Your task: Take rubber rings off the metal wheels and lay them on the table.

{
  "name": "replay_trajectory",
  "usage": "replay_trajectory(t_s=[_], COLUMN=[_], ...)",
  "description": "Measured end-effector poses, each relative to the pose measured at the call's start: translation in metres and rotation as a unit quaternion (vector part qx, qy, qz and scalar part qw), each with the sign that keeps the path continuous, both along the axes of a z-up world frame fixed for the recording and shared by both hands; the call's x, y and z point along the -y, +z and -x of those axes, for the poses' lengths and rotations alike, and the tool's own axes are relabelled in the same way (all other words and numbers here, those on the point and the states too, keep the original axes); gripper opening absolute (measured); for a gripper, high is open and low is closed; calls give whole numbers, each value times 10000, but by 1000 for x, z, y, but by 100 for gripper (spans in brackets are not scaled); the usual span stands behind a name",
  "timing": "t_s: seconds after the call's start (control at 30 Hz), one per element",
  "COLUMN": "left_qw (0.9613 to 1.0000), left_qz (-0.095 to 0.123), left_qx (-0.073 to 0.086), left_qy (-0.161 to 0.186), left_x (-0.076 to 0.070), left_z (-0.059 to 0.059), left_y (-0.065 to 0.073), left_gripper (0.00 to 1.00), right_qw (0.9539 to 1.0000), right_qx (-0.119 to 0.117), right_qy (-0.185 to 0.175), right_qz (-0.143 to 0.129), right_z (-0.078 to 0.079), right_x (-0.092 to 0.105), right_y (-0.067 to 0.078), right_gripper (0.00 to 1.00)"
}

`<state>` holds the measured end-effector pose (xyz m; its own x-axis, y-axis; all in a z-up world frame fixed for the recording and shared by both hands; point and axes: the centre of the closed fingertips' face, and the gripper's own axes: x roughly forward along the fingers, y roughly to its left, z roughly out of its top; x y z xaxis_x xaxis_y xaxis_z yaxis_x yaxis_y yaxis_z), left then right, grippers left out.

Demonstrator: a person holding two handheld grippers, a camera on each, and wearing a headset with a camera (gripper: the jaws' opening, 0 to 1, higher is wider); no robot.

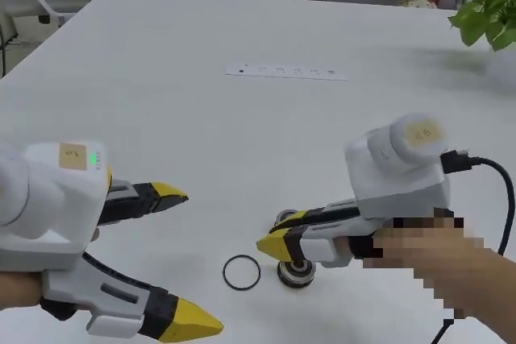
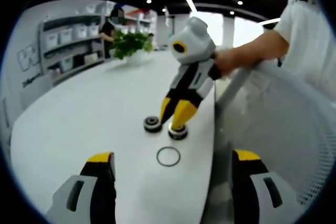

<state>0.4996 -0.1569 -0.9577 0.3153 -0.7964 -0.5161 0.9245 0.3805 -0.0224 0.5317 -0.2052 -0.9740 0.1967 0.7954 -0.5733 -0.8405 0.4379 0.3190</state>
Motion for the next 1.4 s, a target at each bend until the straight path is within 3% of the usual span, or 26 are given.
replay_trajectory(t_s=[0.1,0.23,0.43,0.5,0.6,0.77,0.87,1.03,1.13,1.17,1.2,1.23,1.3,1.4], left_qw=[10000,9998,9984,9976,9962,9950,9935,9940,9960,9974,9982,9981,9968,9972], left_qz=[-57,187,220,210,85,54,-10,-107,132,251,163,-69,-44,-59], left_qx=[6,92,445,574,765,807,918,977,812,630,516,467,626,493], left_qy=[-20,-39,-265,-332,-411,-581,-672,-490,-345,-236,-242,-389,-486,-555], left_x=[0,9,23,30,41,62,74,82,83,82,81,80,82,87], left_z=[-2,-8,-20,-27,-38,-46,-53,-64,-62,-60,-58,-55,-54,-51], left_y=[2,22,49,55,57,53,48,31,18,12,5,-3,-6,-14], left_gripper=[93,90,88,87,83,79,75,69,66,65,63,62,58,54], right_qw=[10000,9996,9992,9991,9991,9989,9990,9995,9997,9998,9998,9998,9994,9993], right_qx=[30,121,218,155,125,24,21,-48,-83,-89,-104,-148,-329,-375], right_qy=[14,12,-84,-180,-263,-402,-420,-313,-245,-201,-164,-145,-89,6], right_qz=[-87,-240,-316,-351,-318,-245,-178,-17,7,4,4,-16,-76,-17], right_z=[-1,-6,-12,-16,-20,-25,-25,-22,-20,-18,-17,-16,-11,-7], right_x=[3,5,19,27,34,47,50,55,56,55,55,55,55,56], right_y=[5,11,16,15,10,3,-1,-12,-15,-15,-16,-17,-21,-26], right_gripper=[16,19,19,19,19,19,19,20,20,21,22,23,24,24])
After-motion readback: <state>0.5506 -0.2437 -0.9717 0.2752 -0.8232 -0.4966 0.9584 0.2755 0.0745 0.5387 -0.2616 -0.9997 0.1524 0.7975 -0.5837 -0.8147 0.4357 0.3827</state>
